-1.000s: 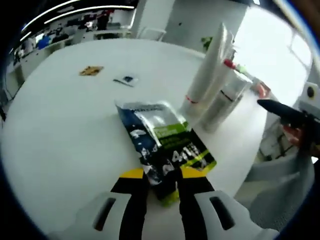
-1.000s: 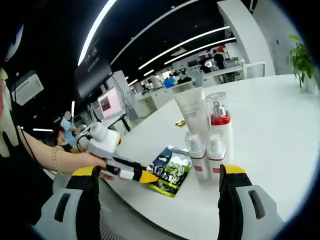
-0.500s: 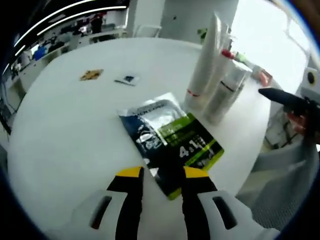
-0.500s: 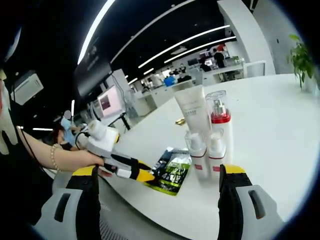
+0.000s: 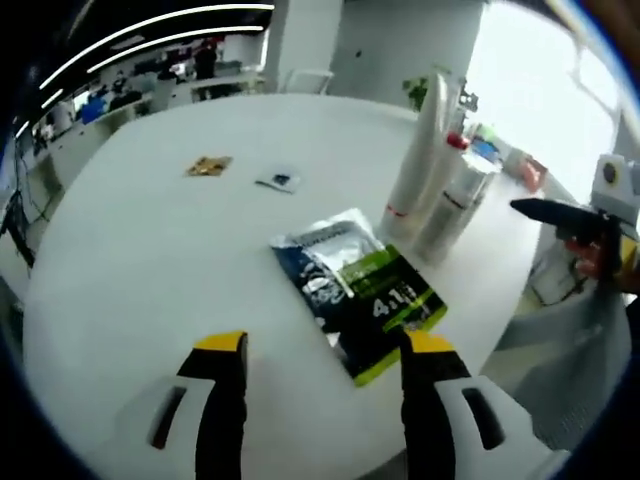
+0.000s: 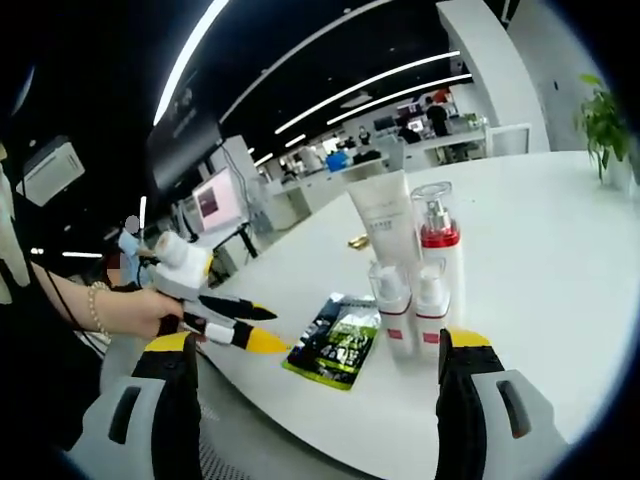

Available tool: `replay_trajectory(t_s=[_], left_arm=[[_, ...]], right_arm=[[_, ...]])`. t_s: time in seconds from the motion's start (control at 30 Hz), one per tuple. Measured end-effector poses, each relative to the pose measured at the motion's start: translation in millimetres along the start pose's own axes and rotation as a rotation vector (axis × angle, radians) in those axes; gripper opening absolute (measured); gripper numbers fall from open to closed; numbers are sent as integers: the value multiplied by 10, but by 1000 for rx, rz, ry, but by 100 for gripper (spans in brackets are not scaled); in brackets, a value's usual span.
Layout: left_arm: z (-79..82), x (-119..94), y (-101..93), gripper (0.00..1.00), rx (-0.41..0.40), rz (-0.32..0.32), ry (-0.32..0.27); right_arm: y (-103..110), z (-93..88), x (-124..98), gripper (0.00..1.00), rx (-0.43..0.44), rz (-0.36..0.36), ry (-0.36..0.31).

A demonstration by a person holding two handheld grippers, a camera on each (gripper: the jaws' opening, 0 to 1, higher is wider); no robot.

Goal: Arrange the skincare products in the storage area until every visible bottle or jar stands upright without overlapping.

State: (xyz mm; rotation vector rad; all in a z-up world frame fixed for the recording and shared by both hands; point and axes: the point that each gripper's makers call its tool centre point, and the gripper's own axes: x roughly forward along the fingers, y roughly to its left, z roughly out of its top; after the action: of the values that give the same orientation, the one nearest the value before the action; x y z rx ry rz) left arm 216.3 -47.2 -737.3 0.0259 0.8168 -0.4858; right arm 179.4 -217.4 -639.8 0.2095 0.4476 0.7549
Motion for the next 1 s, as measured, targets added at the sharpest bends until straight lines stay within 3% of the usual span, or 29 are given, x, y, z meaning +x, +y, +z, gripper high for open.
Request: replay_trajectory(t_s=[0.2, 0.5, 0.67, 0.8, 0.9, 1.0], left_arm=[[-66, -212, 107, 64, -60, 16, -8], [-42, -617, 426, 75, -150, 53, -84], [-60, -802, 560, 79, -159, 81, -103], [-98, -937, 611, 82, -174, 94, -107], [-72, -972, 573, 83, -212, 69, -108], [-47, -1007, 581, 86, -166, 79, -111]], right_arm=[[-12, -5, 8, 100, -8, 2, 3], [-16, -24, 23, 100, -11, 1, 16], [-31, -34, 19, 100, -4, -10, 21], [-36, -27, 16, 100, 1, -16, 21], [-28, -20, 19, 100, 3, -17, 22], [-33, -29, 21, 100, 0, -20, 25]])
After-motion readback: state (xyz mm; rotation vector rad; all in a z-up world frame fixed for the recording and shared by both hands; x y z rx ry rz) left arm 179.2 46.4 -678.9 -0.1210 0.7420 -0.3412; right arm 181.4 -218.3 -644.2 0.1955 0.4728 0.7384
